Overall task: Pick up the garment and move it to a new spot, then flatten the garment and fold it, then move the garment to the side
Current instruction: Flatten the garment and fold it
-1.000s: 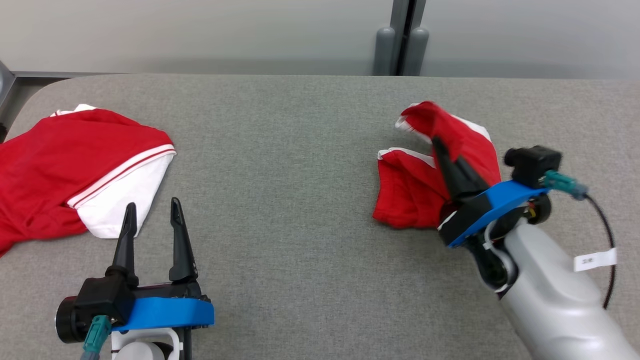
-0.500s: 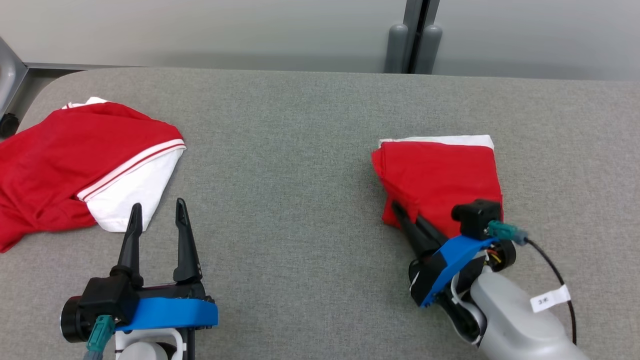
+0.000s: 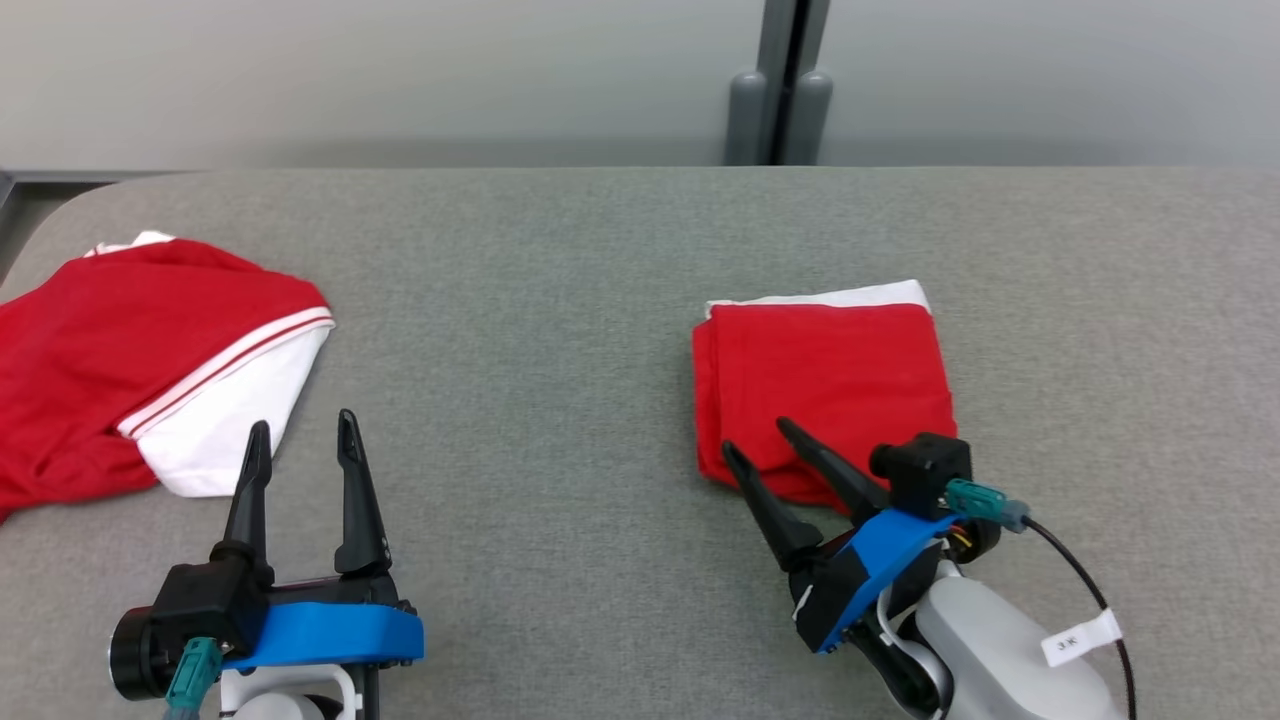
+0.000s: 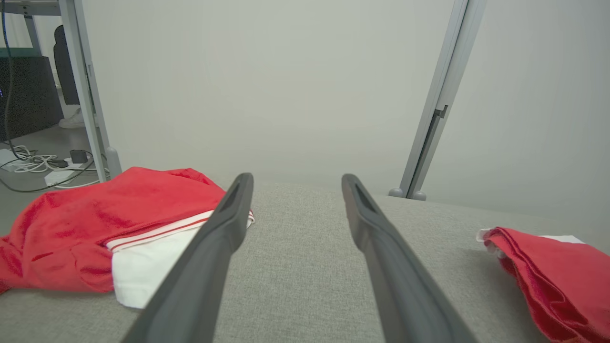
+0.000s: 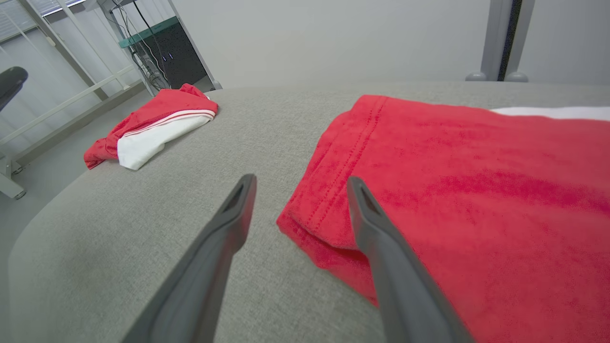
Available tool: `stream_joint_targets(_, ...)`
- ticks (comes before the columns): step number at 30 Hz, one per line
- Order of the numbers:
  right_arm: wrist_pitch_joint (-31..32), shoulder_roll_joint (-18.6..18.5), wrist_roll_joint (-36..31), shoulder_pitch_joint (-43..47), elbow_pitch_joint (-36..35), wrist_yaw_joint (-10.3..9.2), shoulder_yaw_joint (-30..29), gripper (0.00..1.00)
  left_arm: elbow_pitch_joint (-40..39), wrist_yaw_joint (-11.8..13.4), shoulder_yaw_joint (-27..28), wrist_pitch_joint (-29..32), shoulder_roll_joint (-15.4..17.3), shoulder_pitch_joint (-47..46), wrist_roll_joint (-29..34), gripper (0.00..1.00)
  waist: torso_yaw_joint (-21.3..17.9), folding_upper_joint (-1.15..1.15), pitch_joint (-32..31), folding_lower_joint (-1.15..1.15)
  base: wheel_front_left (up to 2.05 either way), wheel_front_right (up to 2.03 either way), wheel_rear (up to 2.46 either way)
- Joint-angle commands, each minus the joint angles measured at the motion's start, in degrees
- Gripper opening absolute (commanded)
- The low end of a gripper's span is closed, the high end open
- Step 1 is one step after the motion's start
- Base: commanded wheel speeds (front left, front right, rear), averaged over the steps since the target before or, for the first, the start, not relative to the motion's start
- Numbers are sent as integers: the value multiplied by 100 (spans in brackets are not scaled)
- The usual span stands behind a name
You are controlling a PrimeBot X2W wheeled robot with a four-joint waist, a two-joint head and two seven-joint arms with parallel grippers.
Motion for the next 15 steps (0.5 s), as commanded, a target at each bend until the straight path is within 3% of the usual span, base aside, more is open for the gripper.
stream_joint_targets(1,-20,-83,-112,182,-202,3,-151,100,12,-30,29,-16,-6,46,36,100,-140,0,-103,0,0,0,0)
stream_joint_targets(8,-20,-259,-627,701,-963,3,-1142,100,89,-73,109,-16,-5,113,95,100,-509,0,-289,0,0,0,0)
stream_joint_targets(15,-20,-152,-1110,1204,-1355,3,-2311,100,187,-66,178,-16,-2,193,162,100,-806,0,-393,0,0,0,0)
